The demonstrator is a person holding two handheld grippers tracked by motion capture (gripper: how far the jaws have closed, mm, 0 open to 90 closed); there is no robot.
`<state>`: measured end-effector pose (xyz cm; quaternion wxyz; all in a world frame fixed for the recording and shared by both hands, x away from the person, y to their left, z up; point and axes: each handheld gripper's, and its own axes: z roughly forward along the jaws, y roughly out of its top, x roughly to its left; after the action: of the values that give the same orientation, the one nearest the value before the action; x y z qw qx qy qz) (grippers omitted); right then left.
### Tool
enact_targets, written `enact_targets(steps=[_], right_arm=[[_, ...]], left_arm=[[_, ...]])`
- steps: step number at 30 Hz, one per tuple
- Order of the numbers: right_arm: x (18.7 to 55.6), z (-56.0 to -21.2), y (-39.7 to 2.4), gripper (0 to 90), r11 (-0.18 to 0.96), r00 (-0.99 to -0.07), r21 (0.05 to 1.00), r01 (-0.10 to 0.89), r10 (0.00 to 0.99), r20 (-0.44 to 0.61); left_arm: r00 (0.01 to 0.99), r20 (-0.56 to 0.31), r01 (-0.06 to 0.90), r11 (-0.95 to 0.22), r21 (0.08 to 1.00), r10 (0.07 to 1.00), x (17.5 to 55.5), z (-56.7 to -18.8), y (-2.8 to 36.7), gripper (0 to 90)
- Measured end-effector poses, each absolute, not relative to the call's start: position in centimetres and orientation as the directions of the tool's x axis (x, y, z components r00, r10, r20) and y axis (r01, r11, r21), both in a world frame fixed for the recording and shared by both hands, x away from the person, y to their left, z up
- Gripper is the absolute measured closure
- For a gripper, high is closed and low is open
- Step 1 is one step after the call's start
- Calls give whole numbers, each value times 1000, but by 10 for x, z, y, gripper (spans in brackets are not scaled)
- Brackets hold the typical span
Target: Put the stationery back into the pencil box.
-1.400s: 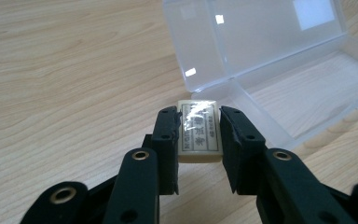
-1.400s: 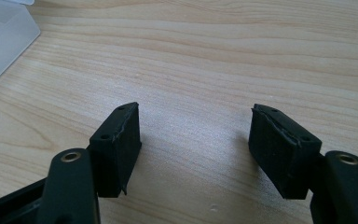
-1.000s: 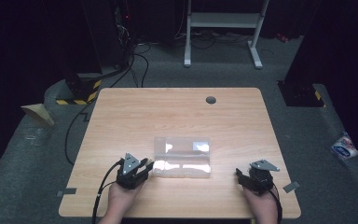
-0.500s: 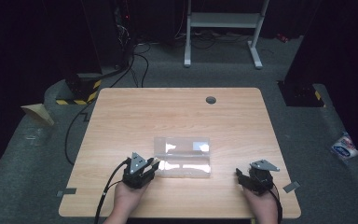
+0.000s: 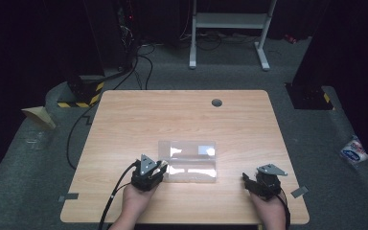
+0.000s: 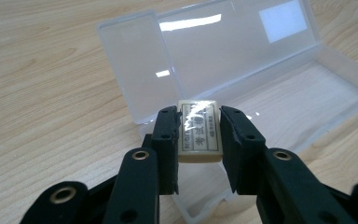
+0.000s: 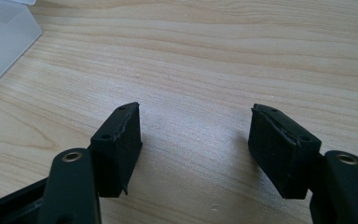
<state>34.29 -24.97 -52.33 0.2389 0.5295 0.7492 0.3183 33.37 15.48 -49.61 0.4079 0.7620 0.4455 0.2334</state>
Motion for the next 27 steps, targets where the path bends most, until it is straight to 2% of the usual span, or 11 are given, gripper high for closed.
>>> enact_targets(steps=[27], right_arm=[[342,-523,-249,341,241,-334,729,641,942,-19]], left_arm=[[444,30,529,-289,798,896,340,-511,143,677]])
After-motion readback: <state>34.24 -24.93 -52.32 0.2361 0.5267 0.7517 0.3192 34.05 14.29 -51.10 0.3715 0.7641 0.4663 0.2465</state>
